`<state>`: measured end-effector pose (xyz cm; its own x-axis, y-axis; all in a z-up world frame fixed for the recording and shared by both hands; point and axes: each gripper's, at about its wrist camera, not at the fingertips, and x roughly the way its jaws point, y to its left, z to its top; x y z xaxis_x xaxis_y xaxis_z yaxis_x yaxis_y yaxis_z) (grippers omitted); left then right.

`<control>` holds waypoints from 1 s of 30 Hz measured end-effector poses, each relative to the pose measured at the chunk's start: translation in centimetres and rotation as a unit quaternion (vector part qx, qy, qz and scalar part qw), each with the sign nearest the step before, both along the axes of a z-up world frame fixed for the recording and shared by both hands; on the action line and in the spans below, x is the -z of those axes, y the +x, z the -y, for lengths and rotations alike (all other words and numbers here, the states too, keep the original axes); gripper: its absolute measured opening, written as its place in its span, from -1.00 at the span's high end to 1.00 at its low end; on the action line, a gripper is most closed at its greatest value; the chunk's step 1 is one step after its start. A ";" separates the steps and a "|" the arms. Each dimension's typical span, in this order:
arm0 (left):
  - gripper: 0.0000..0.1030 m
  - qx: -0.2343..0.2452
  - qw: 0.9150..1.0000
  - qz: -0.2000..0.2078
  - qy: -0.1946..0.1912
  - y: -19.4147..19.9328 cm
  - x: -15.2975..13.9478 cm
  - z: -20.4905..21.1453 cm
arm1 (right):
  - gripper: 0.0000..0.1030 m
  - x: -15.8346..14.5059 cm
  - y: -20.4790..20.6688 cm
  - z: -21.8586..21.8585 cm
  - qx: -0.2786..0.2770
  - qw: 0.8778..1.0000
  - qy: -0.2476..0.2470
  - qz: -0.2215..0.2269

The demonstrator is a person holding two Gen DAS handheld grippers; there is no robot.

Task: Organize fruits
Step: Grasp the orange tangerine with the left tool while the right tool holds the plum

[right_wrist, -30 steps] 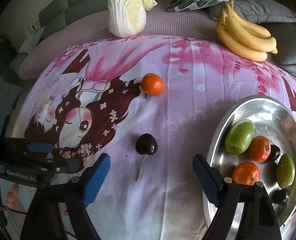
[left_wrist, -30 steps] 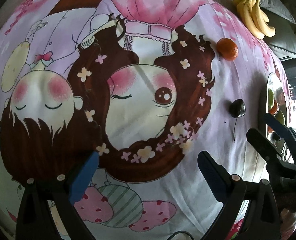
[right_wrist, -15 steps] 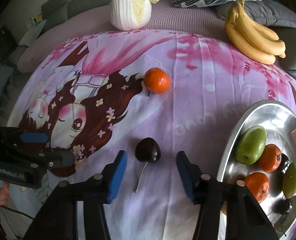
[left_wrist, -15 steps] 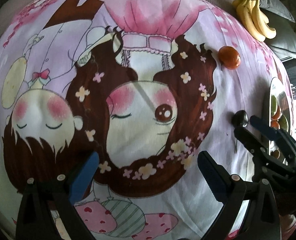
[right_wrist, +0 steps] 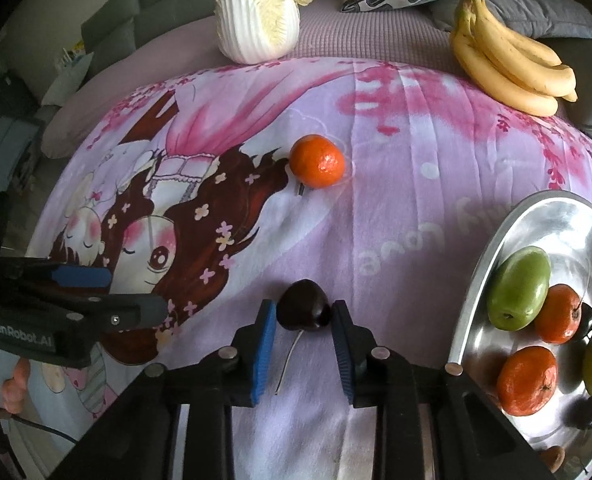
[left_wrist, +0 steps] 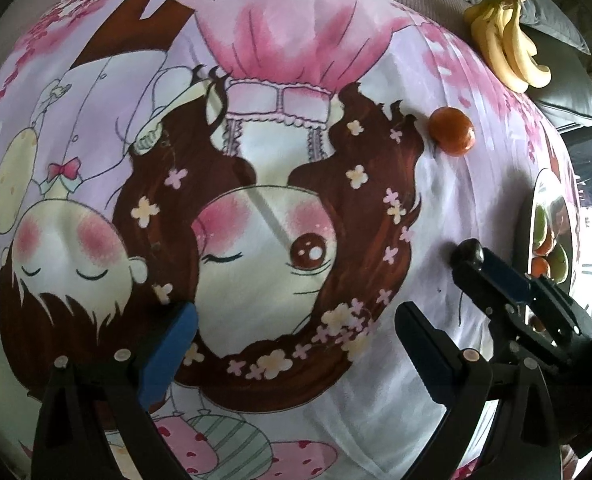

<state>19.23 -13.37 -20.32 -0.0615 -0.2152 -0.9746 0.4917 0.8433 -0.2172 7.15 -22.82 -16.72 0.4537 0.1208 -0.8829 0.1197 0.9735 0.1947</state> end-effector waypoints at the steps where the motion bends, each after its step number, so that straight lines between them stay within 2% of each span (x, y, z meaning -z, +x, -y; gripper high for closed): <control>1: -0.92 0.000 1.000 -0.001 -0.001 0.1 -0.1 0.3 | 0.42 0.0 0.0 -0.1 -0.001 1.000 -0.002 0.000; 6: -0.92 0.000 1.000 0.002 -0.003 0.4 -0.7 2.0 | 0.43 -0.2 -0.1 0.1 0.002 1.000 0.002 0.005; 11: -0.92 -0.001 1.000 0.004 -0.006 1.1 -1.1 4.3 | 0.43 -1.6 -0.6 1.3 0.019 1.000 0.006 0.023; 19: -0.90 0.014 1.000 -0.004 -0.023 1.8 -1.8 9.8 | 0.43 -3.6 -1.5 3.3 0.045 0.998 0.007 0.040; 23: -0.72 0.027 0.999 -0.006 -0.025 2.4 -2.3 13.2 | 0.43 -4.8 -1.9 4.1 0.056 0.997 0.005 0.055; 30: -0.65 0.011 1.000 -0.003 -0.028 4.6 -1.8 18.5 | 0.43 -5.9 -3.4 6.2 0.088 0.994 0.016 0.066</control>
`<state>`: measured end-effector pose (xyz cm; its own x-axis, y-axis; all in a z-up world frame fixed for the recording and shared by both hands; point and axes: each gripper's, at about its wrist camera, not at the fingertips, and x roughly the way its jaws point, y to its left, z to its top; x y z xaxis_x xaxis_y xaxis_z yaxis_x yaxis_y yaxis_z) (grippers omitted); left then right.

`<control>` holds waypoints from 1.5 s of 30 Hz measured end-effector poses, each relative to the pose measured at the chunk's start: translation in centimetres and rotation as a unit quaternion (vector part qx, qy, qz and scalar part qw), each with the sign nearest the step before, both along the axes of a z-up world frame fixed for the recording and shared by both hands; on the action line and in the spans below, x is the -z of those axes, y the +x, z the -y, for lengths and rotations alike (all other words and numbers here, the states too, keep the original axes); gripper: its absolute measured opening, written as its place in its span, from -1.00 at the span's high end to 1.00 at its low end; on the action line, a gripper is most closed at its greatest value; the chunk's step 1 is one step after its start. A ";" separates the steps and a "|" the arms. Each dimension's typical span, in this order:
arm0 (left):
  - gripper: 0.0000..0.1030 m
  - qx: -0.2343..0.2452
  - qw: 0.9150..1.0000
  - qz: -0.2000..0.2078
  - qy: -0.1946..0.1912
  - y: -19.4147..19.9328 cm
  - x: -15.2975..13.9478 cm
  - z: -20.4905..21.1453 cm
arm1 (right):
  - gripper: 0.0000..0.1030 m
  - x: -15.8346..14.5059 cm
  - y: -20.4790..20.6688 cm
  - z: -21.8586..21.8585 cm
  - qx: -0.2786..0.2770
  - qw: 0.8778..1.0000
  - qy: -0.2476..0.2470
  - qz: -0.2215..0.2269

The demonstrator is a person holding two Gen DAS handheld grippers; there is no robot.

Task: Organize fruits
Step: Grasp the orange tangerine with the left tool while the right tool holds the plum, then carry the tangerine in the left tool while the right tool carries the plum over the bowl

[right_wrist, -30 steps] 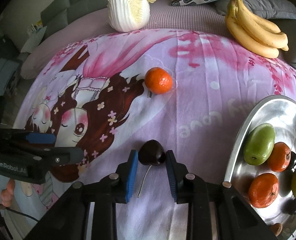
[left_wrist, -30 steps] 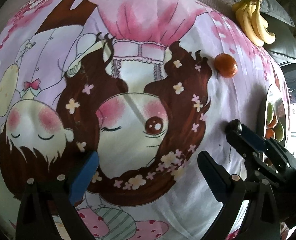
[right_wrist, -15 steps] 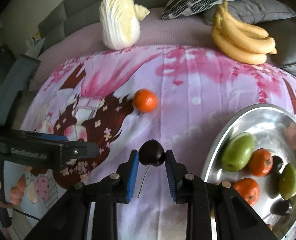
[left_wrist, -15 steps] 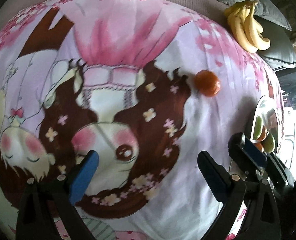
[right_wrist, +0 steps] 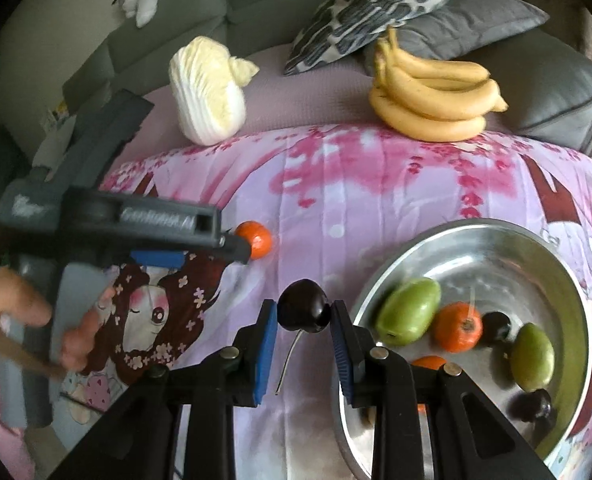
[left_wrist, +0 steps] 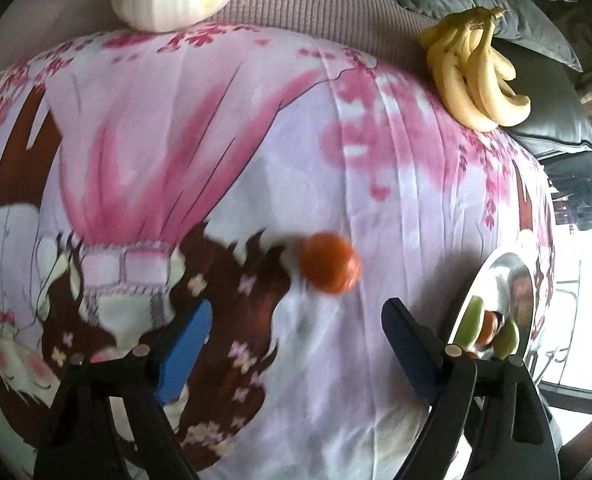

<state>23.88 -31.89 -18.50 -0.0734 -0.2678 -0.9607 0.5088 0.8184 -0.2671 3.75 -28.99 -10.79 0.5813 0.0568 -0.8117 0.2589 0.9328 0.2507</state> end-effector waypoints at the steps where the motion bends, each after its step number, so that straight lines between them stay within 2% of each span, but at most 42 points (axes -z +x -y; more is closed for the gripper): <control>1: -0.60 0.000 1.000 0.000 0.004 0.1 0.2 0.8 | 0.43 -0.1 -0.2 0.3 0.003 1.000 0.001 0.000; 6: -0.41 0.004 1.000 -0.010 0.020 0.3 1.2 3.4 | 0.43 -0.3 -1.1 2.0 0.030 1.000 0.005 0.001; 13: -0.14 0.010 1.000 -0.006 0.020 -0.2 1.6 4.3 | 0.43 -0.8 -1.9 2.8 0.037 0.999 0.012 0.007; 15: 0.10 0.007 1.000 -0.006 0.019 0.1 1.6 4.4 | 0.43 -0.8 -2.0 2.9 0.038 0.999 0.013 0.007; 19: 0.29 0.007 1.000 0.002 0.025 0.6 1.5 5.2 | 0.43 -0.9 -2.1 3.3 0.042 0.999 0.014 0.008; 29: 0.30 0.000 1.000 0.008 0.012 -1.0 0.6 4.4 | 0.43 -1.1 -2.8 4.3 0.052 0.998 0.025 0.010; 38: 0.30 0.054 0.998 0.026 0.011 -6.0 -2.1 7.0 | 0.43 -1.0 -4.1 7.2 0.089 0.996 0.032 0.005; 45: 0.30 0.096 0.995 0.019 -0.012 -10.0 -3.2 9.5 | 0.43 -1.2 -5.6 10.1 0.125 0.991 0.037 0.009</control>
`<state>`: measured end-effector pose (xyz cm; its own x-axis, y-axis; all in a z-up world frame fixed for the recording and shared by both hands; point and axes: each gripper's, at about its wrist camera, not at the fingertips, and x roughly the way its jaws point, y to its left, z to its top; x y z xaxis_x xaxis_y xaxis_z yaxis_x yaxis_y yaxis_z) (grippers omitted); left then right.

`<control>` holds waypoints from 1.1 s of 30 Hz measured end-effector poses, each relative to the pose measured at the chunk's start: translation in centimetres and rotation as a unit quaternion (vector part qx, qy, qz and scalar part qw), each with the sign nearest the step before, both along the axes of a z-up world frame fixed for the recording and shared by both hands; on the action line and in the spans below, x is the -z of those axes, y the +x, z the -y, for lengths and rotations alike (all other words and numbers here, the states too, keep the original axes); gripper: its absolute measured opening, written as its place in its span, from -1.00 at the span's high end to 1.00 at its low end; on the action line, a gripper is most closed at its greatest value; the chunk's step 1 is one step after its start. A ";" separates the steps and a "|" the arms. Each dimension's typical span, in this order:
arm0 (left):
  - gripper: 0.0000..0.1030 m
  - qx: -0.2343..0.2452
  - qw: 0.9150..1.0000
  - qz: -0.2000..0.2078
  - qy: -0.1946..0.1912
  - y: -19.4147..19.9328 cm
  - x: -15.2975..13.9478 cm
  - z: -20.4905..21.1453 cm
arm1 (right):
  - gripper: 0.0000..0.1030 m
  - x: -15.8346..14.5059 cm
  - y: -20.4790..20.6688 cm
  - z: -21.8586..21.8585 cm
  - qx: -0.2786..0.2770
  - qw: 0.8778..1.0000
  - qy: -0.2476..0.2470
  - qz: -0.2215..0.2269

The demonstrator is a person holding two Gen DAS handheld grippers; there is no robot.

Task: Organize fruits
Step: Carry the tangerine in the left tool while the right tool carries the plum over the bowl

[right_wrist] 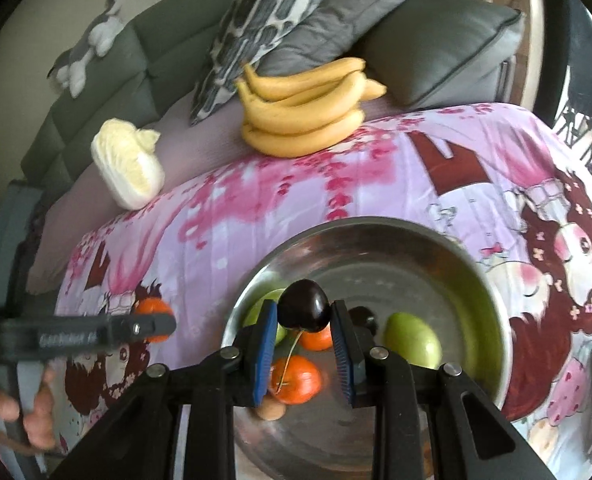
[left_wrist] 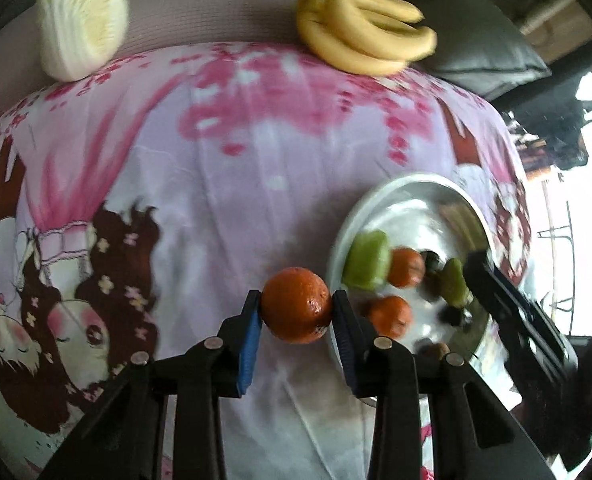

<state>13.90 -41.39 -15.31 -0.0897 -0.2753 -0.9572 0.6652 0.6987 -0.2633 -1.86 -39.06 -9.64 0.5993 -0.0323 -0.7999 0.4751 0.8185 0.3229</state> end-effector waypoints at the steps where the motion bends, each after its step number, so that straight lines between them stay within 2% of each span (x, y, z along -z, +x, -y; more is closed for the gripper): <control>1: 0.30 0.006 1.000 -0.002 -0.002 -0.6 -0.5 -0.6 | 0.43 -0.1 -0.4 0.4 0.006 1.000 0.001 0.001; 7: 0.30 0.038 0.999 -0.019 -0.020 -4.3 -1.3 0.2 | 0.43 -0.5 -1.8 1.6 0.023 1.000 0.005 0.003; 10: 0.30 0.053 0.998 -0.031 -0.020 -6.3 -0.6 1.0 | 0.43 -0.8 -2.7 1.9 0.028 1.000 0.004 0.005; 17: 0.30 0.056 0.997 -0.043 -0.014 -8.7 0.8 1.2 | 0.43 -0.7 -4.5 2.2 0.033 0.999 0.003 0.001; 20: 0.30 0.062 0.998 -0.020 -0.010 -9.7 1.0 1.4 | 0.43 -0.1 -5.0 2.2 0.032 0.999 0.004 -0.008; 22: 0.30 0.057 0.998 -0.022 -0.013 -10.1 1.3 1.2 | 0.43 0.1 -5.2 2.2 0.030 0.999 0.005 -0.011; 26: 0.30 0.071 0.997 -0.017 0.006 -11.4 2.1 1.2 | 0.43 0.7 -5.5 2.0 0.024 1.000 0.003 -0.019; 28: 0.30 0.065 0.998 -0.021 0.000 -11.7 2.2 0.9 | 0.43 1.0 -5.8 2.0 0.024 0.999 0.008 -0.019; 33: 0.30 0.038 0.999 0.005 -0.018 -12.2 1.5 0.5 | 0.43 1.6 -5.9 1.8 0.015 0.999 0.017 -0.023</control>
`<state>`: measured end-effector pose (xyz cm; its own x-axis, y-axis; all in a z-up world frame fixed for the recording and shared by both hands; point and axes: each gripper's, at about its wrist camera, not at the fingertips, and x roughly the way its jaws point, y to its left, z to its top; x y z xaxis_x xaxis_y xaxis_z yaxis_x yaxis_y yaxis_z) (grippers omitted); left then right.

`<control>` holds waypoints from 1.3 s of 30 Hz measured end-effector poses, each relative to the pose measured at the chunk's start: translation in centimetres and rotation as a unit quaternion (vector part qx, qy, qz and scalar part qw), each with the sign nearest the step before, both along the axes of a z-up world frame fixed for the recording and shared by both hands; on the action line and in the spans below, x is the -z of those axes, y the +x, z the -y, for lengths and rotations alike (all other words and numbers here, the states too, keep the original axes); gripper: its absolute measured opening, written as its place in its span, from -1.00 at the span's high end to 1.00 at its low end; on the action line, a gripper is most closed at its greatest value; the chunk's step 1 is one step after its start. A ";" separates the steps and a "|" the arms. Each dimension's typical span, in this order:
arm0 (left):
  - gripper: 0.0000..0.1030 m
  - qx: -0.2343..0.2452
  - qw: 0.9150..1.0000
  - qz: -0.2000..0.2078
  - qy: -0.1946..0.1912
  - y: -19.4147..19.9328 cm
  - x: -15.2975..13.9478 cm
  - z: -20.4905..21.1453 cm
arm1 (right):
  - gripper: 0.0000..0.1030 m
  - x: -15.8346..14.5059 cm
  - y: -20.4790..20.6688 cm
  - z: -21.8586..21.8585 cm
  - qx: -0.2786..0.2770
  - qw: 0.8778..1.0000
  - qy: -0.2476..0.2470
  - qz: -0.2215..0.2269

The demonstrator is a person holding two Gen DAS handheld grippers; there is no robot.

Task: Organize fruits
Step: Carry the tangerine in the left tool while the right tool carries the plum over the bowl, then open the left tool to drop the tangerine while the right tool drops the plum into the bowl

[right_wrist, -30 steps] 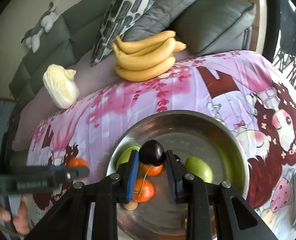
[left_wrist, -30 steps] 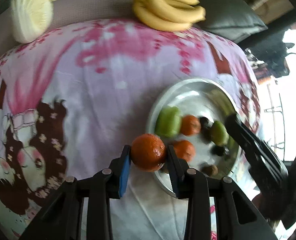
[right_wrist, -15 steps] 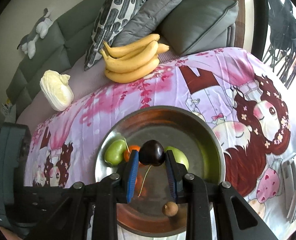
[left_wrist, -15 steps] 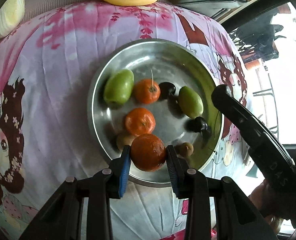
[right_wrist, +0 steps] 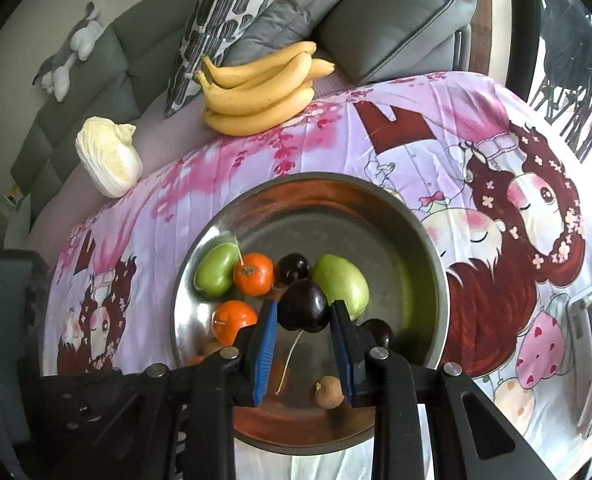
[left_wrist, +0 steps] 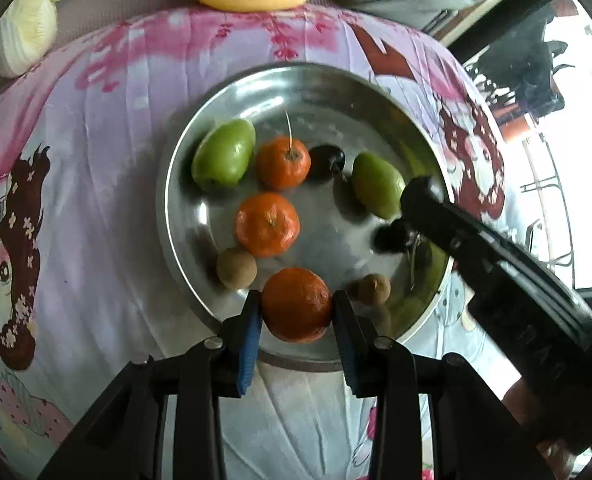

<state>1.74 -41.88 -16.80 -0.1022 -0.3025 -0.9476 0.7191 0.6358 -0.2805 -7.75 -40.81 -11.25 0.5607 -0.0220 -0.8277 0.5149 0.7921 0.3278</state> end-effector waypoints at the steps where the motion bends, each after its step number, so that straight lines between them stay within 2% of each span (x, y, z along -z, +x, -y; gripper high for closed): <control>1: 0.30 -0.006 1.000 -0.001 -0.005 0.0 -0.1 0.1 | 0.43 0.0 0.0 0.0 -0.001 1.000 0.001 0.000; 8: 0.30 -0.046 0.999 0.005 -0.027 -0.7 -0.3 -1.0 | 0.43 0.6 -0.1 0.0 -0.007 1.000 0.006 -0.008; 16: 0.30 -0.063 0.998 -0.001 -0.013 -1.5 1.9 -0.2 | 0.42 1.6 0.0 0.1 -0.012 1.000 0.010 -0.021; 29: 0.30 -0.046 0.998 0.030 -0.006 -1.1 2.4 1.1 | 0.42 2.9 0.5 0.2 -0.010 0.999 0.001 -0.047; 39: 0.29 -0.040 0.999 0.025 -0.009 -1.3 2.5 1.2 | 0.41 3.0 0.6 0.4 -0.003 0.998 -0.002 -0.059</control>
